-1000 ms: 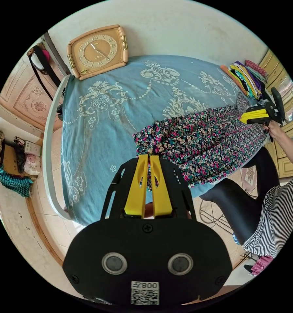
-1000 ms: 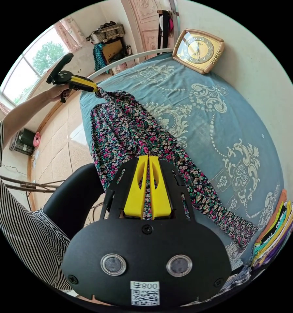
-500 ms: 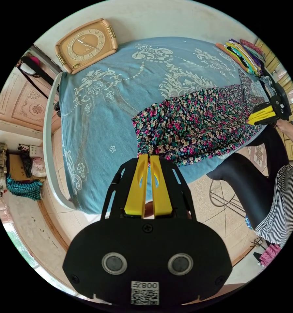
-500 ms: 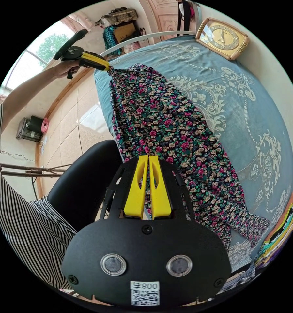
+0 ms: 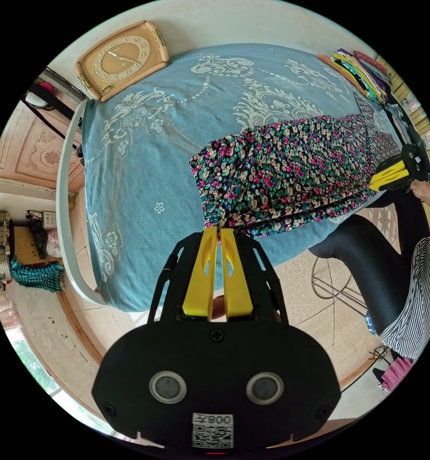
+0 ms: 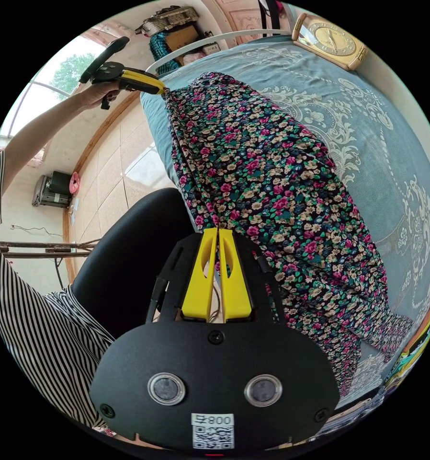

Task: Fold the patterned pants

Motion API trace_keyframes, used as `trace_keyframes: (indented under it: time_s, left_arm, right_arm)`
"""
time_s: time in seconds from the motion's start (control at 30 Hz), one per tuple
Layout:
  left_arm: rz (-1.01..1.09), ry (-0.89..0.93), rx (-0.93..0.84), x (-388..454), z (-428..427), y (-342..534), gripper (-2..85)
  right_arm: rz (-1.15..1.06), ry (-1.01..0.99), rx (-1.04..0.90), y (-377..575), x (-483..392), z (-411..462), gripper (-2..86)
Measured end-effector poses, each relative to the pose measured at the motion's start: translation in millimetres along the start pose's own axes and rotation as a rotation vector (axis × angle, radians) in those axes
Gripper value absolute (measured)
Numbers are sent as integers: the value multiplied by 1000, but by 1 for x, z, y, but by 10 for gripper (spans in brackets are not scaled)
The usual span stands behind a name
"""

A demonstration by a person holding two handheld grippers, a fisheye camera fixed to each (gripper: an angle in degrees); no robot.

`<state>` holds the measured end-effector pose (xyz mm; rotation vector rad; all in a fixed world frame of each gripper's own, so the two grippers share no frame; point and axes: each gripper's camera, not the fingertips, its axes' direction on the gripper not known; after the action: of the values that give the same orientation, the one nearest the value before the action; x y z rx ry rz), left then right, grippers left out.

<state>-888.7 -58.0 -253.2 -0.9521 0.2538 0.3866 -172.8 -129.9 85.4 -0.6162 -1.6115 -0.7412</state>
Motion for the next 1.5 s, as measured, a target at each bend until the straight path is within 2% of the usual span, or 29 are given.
trace_keyframes:
  time_s: [0.3,0.53,0.8,0.97,1.03,1.07,1.13,1.27,1.37,1.43,1.5]
  left_arm:
    - [-71,13,62,-2,23,15,6]
    - [-77,-2,25,4,58,22,7]
    - [-155,59,39,-3,85,33,13]
    - [-266,108,128,-8,93,53,18]
    - [-369,110,175,-12,98,64,14]
    - [-393,133,195,-12,100,66,12]
    - [-443,278,349,-4,103,70,6]
    - [-313,447,455,46,116,40,3]
    - [-201,445,365,92,144,9,2]
    - [-171,397,226,111,175,-5,2]
    - [-189,406,251,113,186,-5,1]
  right_arm:
    - [7,-37,29,30,-2,-2,2]
    - [27,-97,30,56,-1,-4,2]
    - [13,-71,17,81,-2,-11,3]
    - [21,-63,50,101,0,-27,4]
    - [29,-68,59,107,2,-34,4]
    - [35,-76,63,112,4,-39,4]
    - [41,-85,69,118,6,-46,4]
    - [70,-94,78,132,12,-67,5]
    - [107,-105,94,145,16,-86,5]
    - [126,-117,115,156,20,-100,5]
    - [153,-153,145,173,27,-122,4]
